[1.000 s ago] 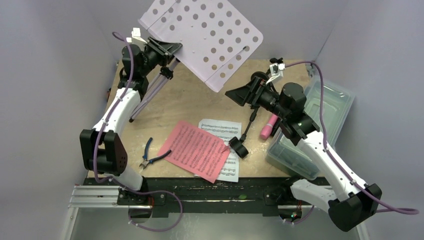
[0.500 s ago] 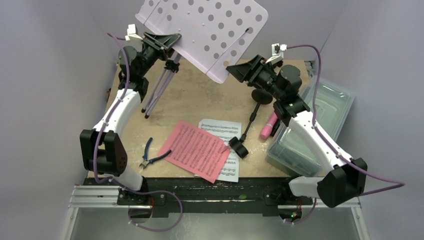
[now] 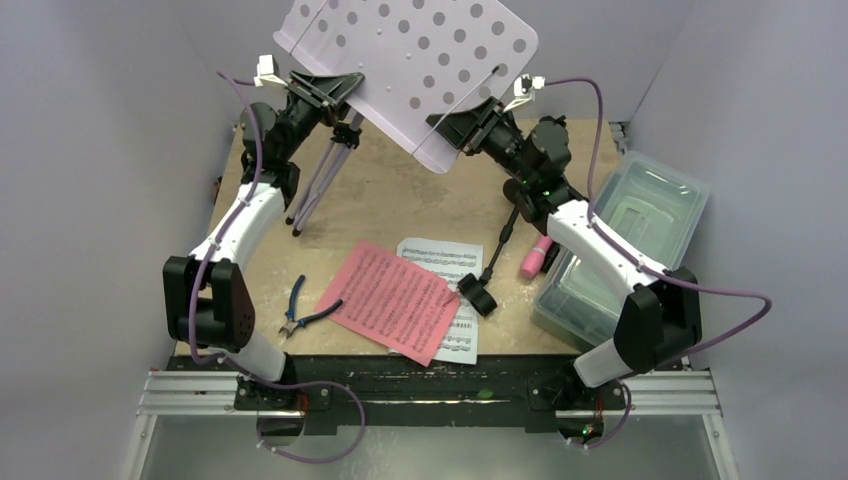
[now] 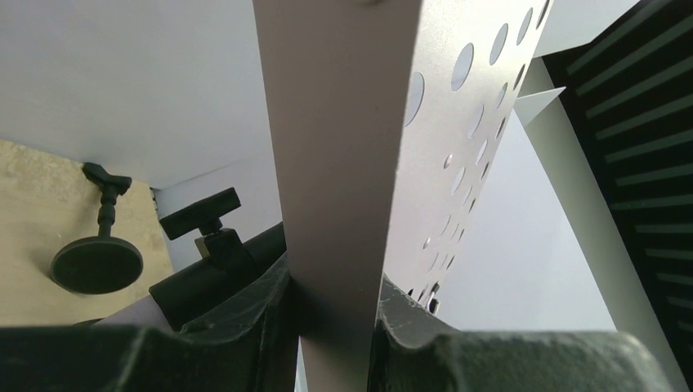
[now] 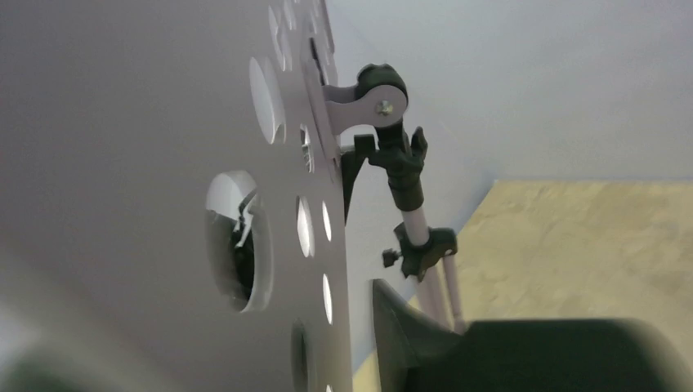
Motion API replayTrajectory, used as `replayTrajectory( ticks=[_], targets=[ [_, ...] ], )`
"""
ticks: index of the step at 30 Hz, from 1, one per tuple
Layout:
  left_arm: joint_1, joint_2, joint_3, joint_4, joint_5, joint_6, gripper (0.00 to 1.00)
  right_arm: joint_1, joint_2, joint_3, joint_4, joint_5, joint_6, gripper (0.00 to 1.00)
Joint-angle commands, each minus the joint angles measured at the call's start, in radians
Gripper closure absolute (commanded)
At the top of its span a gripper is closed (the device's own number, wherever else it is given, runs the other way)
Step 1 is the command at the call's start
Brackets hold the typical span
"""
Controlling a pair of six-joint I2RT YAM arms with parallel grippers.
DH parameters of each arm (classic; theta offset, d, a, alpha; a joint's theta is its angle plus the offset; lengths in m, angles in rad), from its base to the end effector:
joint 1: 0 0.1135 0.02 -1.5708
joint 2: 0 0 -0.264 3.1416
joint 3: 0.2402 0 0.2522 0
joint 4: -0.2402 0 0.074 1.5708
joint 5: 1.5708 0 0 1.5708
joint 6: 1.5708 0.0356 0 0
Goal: Set up the instrument practice props
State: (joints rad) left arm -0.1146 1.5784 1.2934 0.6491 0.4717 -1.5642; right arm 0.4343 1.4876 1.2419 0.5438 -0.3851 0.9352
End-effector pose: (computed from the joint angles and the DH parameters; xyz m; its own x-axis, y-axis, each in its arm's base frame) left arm 0.3684 -0.0587 0.4038 -0.5214 -0.8366 -0.1680 0.3572 -0.0352 -0.9334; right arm 0.3142 0.1605 0.4066 -0.4178 0.6283 -0.6563 -0.6393 0.3100 0.7037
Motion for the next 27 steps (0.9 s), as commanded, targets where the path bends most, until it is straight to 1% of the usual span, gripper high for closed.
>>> replayTrajectory(
  ticks=[1,2,4,5,6,7,9,10,11,13,15,17,19,20,22,24,27],
  targets=[
    [-0.008,-0.069,0.056,0.392,-0.024,-0.081,1.0,0.013,0.011,0.03,0.163,0.019,-0.002,0.9],
    [-0.009,-0.066,0.06,0.379,-0.015,-0.067,1.0,0.013,0.015,0.033,0.171,0.038,-0.027,1.0],
    [-0.008,-0.067,0.068,0.293,0.007,-0.019,1.0,0.011,0.023,0.046,0.202,0.055,-0.095,1.0],
    [-0.006,-0.07,0.07,0.212,0.022,0.008,1.0,0.011,0.029,0.052,0.243,0.043,-0.123,1.0],
    [-0.004,-0.073,0.071,0.148,0.036,0.038,0.9,0.011,0.032,0.049,0.295,0.036,-0.153,1.0],
    [-0.001,-0.078,0.067,0.091,0.05,0.069,0.74,0.005,0.034,0.044,0.344,0.038,-0.179,1.0],
    [0.006,-0.096,0.048,-0.025,0.064,0.13,0.32,-0.004,0.042,0.061,0.395,0.041,-0.218,1.0],
    [0.012,-0.108,0.032,-0.061,0.066,0.156,0.17,-0.009,0.054,0.088,0.393,0.03,-0.235,1.0],
    [0.016,-0.122,0.011,-0.085,0.069,0.188,0.09,-0.015,0.067,0.114,0.389,0.021,-0.248,1.0],
    [0.027,-0.156,-0.021,-0.164,0.07,0.252,0.04,-0.03,0.098,0.165,0.383,0.0,-0.253,1.0],
    [0.042,-0.198,-0.024,-0.338,0.052,0.372,0.02,-0.053,0.128,0.211,0.384,-0.023,-0.24,1.0],
    [0.052,-0.243,-0.003,-0.548,-0.009,0.531,0.01,-0.075,0.152,0.257,0.392,-0.06,-0.227,1.0],
    [0.061,-0.294,0.016,-0.729,-0.108,0.677,0.0,-0.086,0.169,0.308,0.382,-0.11,-0.24,1.0],
    [0.062,-0.321,0.019,-0.785,-0.155,0.74,0.0,-0.09,0.174,0.337,0.363,-0.129,-0.256,1.0],
    [0.064,-0.37,0.02,-0.874,-0.265,0.843,0.0,-0.091,0.184,0.396,0.326,-0.18,-0.293,1.0],
    [0.064,-0.409,0.009,-0.931,-0.352,0.914,0.0,-0.097,0.202,0.474,0.289,-0.237,-0.305,1.0],
    [0.064,-0.429,-0.035,-0.935,-0.383,0.941,0.0,-0.114,0.211,0.544,0.265,-0.281,-0.293,1.0]
  ],
)
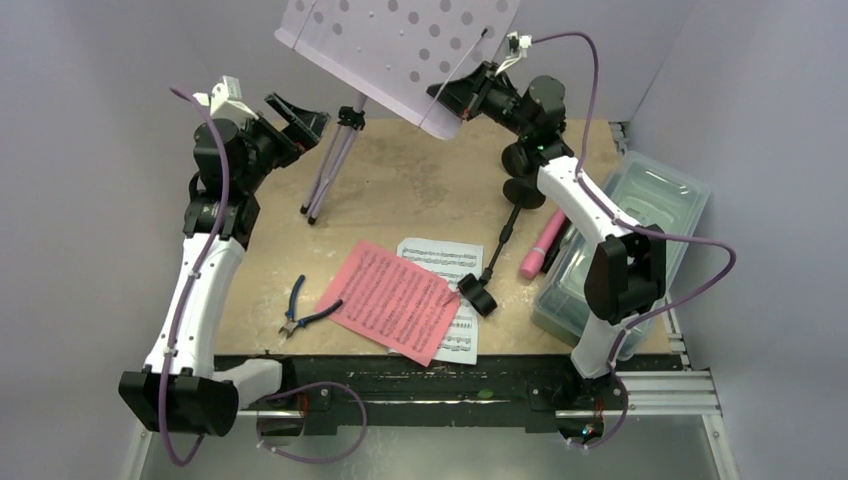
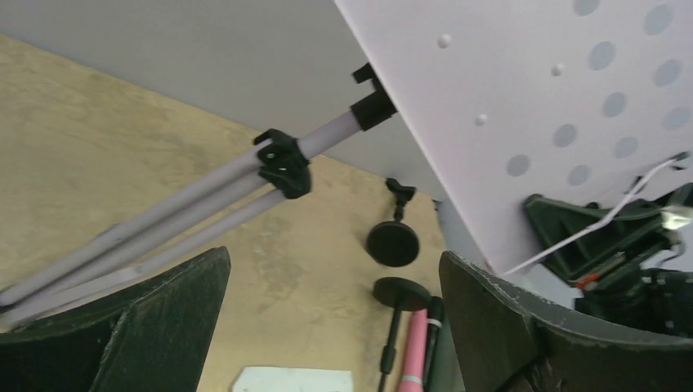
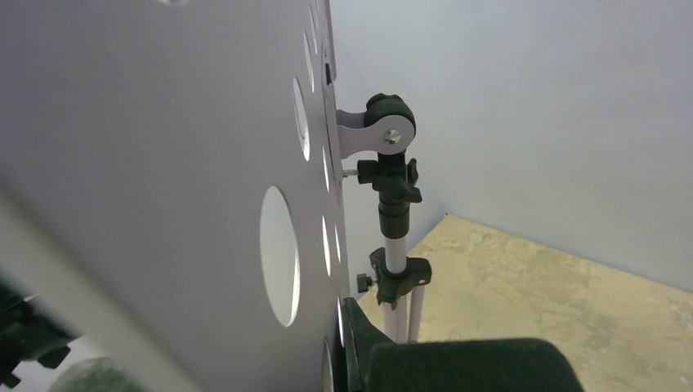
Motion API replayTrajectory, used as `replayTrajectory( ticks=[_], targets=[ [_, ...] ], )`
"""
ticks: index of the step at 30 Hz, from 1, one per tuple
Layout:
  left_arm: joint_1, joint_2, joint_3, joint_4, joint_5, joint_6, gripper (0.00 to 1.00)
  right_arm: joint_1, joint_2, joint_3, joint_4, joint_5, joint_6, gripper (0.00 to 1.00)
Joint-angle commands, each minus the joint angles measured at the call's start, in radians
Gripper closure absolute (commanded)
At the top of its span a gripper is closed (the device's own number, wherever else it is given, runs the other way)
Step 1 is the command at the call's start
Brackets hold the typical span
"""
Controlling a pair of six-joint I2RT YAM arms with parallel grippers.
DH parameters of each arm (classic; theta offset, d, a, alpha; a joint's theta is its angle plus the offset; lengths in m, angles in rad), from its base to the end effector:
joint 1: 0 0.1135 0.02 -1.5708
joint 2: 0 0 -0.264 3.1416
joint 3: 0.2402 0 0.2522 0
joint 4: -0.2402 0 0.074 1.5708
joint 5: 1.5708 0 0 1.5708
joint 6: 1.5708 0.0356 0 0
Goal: Set up the instrument practice props
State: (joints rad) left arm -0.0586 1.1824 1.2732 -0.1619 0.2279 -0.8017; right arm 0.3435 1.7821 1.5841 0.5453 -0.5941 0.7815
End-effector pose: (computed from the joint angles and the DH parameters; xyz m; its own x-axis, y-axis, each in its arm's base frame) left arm 0.2660 -0.0237 0.4321 -0.2520 -0.6864 -0.6822 0.1452 0.6702 -0.7279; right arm 0.3931 0.1618 0.4175 -0.3181 0.5061 -0.8017 -0.7756 0.3473 0.5271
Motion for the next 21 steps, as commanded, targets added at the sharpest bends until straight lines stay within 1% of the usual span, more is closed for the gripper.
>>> replayTrajectory(
  ticks=[1,3,6,9,11,13,16,19,21],
  targets=[
    [0.008,-0.036,-0.039,-0.102,-0.125,0.179,0.0,-0.026,-0.083,0.224,0.251,-0.088,-0.14,1.0],
    [0.008,-0.036,-0.086,-0.047,-0.069,0.171,0.0,-0.031,-0.082,0.266,0.217,-0.117,-0.154,1.0],
    [0.008,-0.028,-0.156,0.075,0.081,0.134,0.0,-0.032,-0.093,0.317,0.141,-0.146,-0.2,1.0],
    [0.007,-0.028,-0.226,0.255,0.199,0.098,0.0,-0.034,-0.103,0.363,0.074,-0.182,-0.245,1.0],
    [0.008,-0.03,-0.26,0.358,0.268,0.068,0.01,-0.038,-0.087,0.43,-0.021,-0.232,-0.274,1.0],
    [0.008,-0.033,-0.251,0.397,0.288,0.054,0.01,-0.054,-0.056,0.507,-0.085,-0.288,-0.267,1.0],
    [0.007,-0.044,-0.231,0.471,0.315,-0.001,0.01,-0.08,-0.06,0.52,-0.091,-0.333,-0.23,1.0],
    [0.008,-0.031,-0.203,0.549,0.329,-0.123,0.01,-0.088,-0.088,0.492,-0.111,-0.328,-0.243,1.0],
    [0.008,-0.02,-0.21,0.589,0.312,-0.23,0.02,-0.089,-0.098,0.476,-0.108,-0.331,-0.238,1.0]
  ],
)
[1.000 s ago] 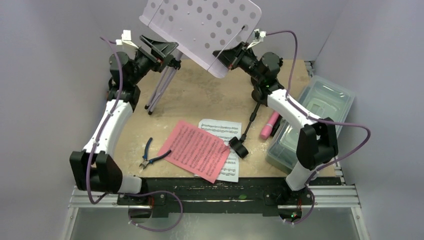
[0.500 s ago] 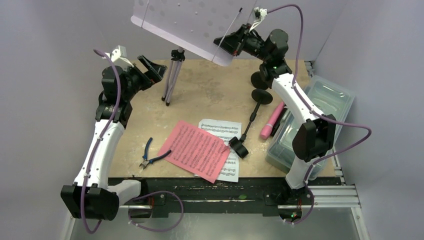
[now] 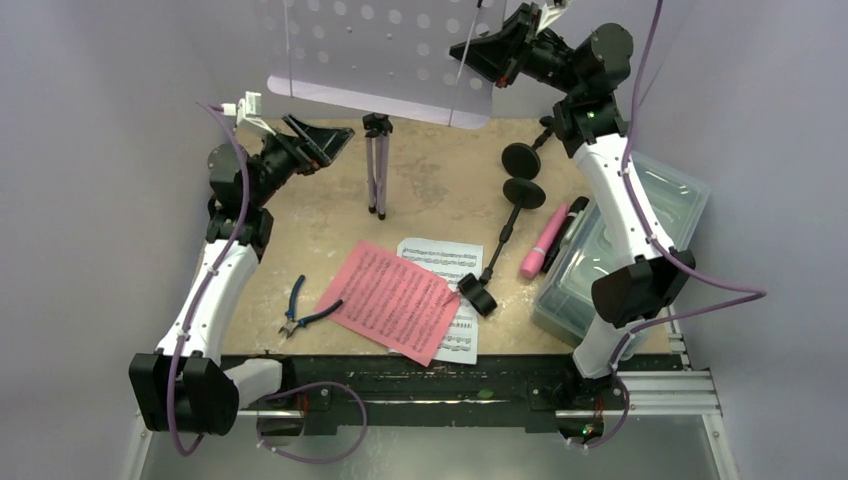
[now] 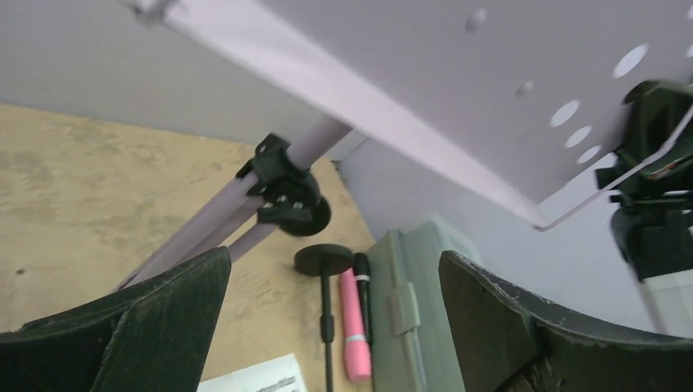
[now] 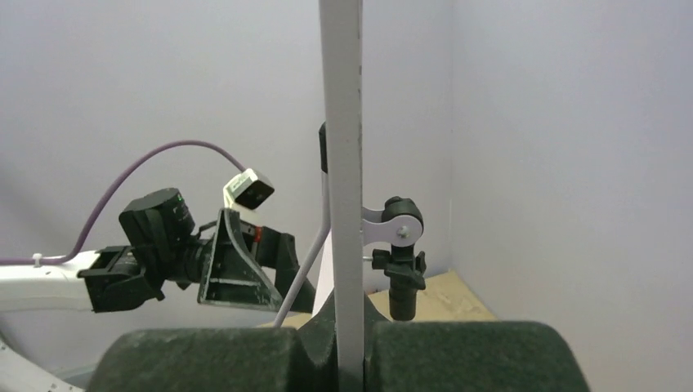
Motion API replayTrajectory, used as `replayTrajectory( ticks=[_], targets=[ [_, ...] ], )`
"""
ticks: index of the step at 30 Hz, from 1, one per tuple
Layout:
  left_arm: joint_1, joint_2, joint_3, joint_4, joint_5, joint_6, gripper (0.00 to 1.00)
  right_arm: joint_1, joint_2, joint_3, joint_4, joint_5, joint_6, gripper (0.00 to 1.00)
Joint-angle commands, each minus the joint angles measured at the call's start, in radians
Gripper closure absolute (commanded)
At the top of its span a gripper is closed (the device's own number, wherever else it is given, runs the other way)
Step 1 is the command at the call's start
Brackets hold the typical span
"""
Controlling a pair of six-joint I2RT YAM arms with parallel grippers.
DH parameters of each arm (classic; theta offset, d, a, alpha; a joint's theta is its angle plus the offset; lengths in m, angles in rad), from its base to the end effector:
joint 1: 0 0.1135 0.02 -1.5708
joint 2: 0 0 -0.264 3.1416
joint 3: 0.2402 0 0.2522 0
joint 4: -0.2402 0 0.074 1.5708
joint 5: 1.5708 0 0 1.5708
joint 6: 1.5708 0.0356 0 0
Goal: Set up the instrument practice props
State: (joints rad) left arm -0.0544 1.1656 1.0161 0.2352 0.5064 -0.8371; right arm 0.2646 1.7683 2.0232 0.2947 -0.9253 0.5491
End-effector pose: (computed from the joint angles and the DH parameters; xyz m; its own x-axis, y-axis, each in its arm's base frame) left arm 0.2705 -0.0320 0.3880 -0.3365 -0.6321 -0.6980 0.4184 0.5637 -0.7122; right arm 0.3546 0.1255 0.5420 0.0048 0.3266 -0.9451 -0.9581 0.2721 0.0891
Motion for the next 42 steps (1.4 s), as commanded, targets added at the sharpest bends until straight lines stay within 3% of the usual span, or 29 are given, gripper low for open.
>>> replayTrajectory(
  ticks=[1,9,11,14,17,22,26,27,28,30,34,38,42],
  targets=[
    [0.004,-0.002,0.037,0.206,0.01,-0.247,0.02,-0.011,-0.086,0.026,0.152,-0.001,0.004,1.0],
    [-0.014,0.076,-0.113,0.792,-0.121,-0.802,0.0,-0.008,-0.129,-0.103,0.276,0.014,0.079,1.0],
    [-0.034,0.082,-0.103,0.79,-0.146,-0.825,0.0,-0.008,-0.133,-0.115,0.288,0.014,0.084,1.0],
    [-0.067,0.083,-0.037,0.601,-0.175,-0.773,0.08,-0.007,-0.134,-0.129,0.304,0.014,0.1,1.0],
    [-0.089,0.089,-0.011,0.495,-0.239,-0.755,0.24,-0.002,-0.143,-0.151,0.3,0.019,0.091,1.0],
    [-0.103,0.136,0.006,0.487,-0.303,-0.779,0.51,0.016,-0.157,-0.162,0.247,0.026,0.05,1.0],
    [-0.106,0.173,0.003,0.487,-0.311,-0.837,0.85,0.028,-0.173,-0.167,0.146,0.052,-0.001,1.0],
    [-0.105,0.18,-0.005,0.495,-0.308,-0.861,0.95,0.028,-0.187,-0.181,0.124,0.057,-0.001,0.94],
    [-0.106,0.188,-0.013,0.506,-0.302,-0.875,0.99,0.027,-0.205,-0.2,0.1,0.065,-0.006,0.78],
    [-0.106,0.201,-0.024,0.523,-0.281,-0.893,1.0,0.02,-0.254,-0.249,0.016,0.129,-0.027,0.42],
    [-0.097,0.207,-0.043,0.561,-0.254,-0.939,1.0,0.003,-0.387,-0.344,-0.203,0.293,-0.109,0.03],
    [-0.09,0.187,-0.026,0.517,-0.253,-0.92,1.0,0.002,-0.578,-0.483,-0.377,0.559,-0.209,0.01],
    [-0.09,0.175,-0.023,0.505,-0.25,-0.924,1.0,0.001,-0.79,-0.705,-0.423,0.741,-0.151,0.01]
  ],
)
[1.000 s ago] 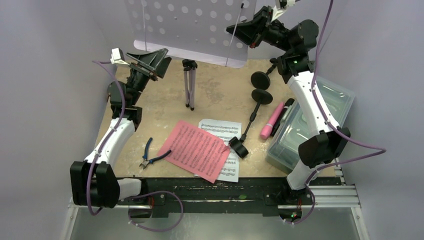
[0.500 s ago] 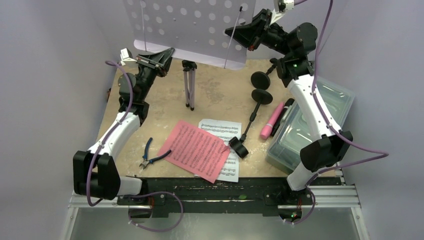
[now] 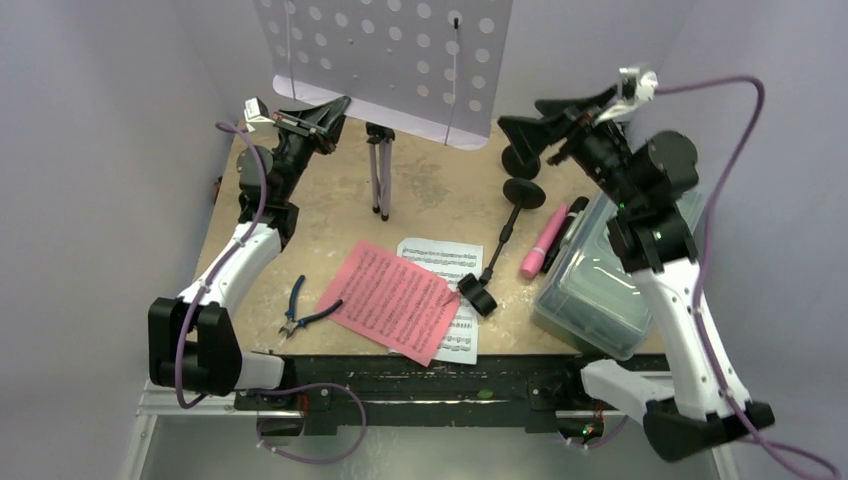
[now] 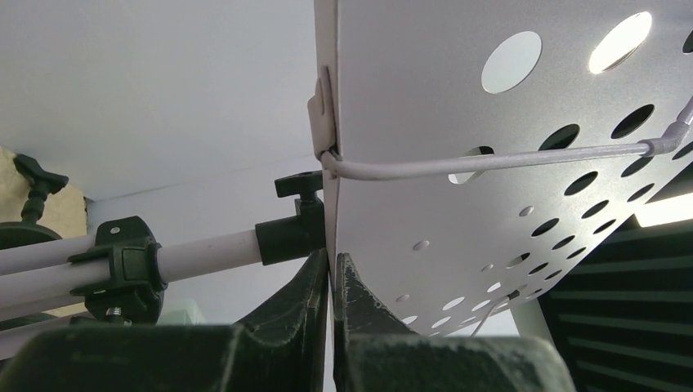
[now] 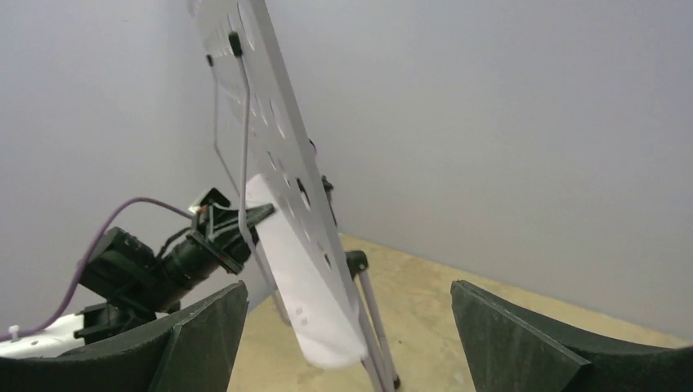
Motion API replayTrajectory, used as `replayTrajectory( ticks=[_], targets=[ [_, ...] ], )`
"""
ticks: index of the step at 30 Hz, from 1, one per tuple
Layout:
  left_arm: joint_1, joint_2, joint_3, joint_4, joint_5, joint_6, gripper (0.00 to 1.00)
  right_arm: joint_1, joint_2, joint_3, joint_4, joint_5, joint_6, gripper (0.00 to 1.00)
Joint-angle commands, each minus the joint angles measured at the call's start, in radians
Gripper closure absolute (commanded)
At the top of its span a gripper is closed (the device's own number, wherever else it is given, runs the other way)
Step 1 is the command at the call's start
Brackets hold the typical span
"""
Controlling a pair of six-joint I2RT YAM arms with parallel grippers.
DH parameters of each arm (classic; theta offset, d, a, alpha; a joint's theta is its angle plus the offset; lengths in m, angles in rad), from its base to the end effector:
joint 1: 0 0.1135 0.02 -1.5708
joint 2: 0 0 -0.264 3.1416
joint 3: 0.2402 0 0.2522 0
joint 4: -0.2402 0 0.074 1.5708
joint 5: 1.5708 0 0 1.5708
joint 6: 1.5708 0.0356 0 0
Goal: Set up the instrument practice props
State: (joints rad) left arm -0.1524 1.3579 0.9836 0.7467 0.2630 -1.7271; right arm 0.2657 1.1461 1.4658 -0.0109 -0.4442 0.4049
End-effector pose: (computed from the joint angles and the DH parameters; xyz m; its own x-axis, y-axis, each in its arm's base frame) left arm 0.3100 -0.0570 0.3773 -0.4372 -0.8979 0.0516 0.2952 -0.1974 -0.9348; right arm 0.2141 0.0741 0.5203 0.0205 0.3742 -0.9271 -0.6965 0.6706 0.2553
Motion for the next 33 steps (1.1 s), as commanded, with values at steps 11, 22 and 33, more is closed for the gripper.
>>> replayTrajectory(
  ticks=[11,22,33],
  targets=[
    [0.008,-0.072,0.022,-0.113,-0.004,-0.005,1.0,0.0,-0.425,-0.541,-0.003,0.226,0.093,0.01],
    [0.007,-0.123,0.05,-0.197,0.021,0.026,1.0,0.102,0.021,-0.686,0.813,-0.021,0.118,0.01],
    [0.008,-0.078,0.086,-0.185,0.07,0.006,1.0,0.148,0.618,-0.33,1.438,-0.088,0.196,0.09]
  ],
)
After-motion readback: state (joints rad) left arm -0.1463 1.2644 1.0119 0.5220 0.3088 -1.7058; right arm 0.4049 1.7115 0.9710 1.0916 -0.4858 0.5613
